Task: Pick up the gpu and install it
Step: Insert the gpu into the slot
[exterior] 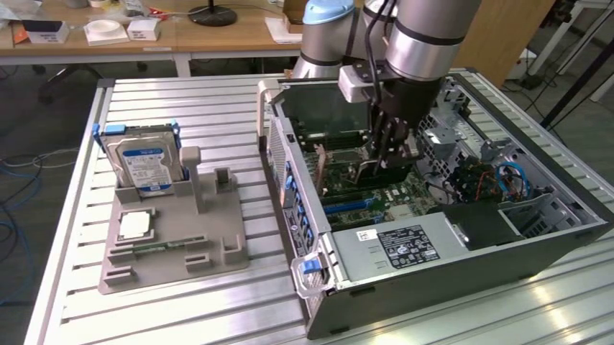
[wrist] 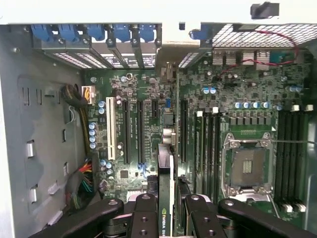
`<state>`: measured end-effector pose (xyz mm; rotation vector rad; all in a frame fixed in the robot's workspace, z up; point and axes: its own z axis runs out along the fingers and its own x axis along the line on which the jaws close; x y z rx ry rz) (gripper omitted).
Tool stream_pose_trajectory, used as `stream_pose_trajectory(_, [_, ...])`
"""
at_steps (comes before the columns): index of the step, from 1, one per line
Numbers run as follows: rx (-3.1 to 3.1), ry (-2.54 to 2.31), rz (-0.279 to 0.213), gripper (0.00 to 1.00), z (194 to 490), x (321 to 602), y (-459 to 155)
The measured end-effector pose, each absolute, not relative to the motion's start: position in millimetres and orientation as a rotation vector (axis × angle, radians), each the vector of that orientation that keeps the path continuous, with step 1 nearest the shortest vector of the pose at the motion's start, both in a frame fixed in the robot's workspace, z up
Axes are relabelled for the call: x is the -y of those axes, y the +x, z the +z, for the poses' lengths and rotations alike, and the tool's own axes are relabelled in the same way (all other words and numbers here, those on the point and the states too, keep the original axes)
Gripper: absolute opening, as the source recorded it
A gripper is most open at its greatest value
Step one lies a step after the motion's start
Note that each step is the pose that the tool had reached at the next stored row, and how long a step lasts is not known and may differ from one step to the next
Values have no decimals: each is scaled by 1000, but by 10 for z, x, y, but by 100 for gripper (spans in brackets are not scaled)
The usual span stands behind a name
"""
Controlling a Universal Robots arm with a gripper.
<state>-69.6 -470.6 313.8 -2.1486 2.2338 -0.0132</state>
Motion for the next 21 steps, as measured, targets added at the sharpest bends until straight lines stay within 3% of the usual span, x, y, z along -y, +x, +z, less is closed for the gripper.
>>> stream_pose_trajectory(21, [-2234, -2149, -13, 26, 2839, 4655, -706])
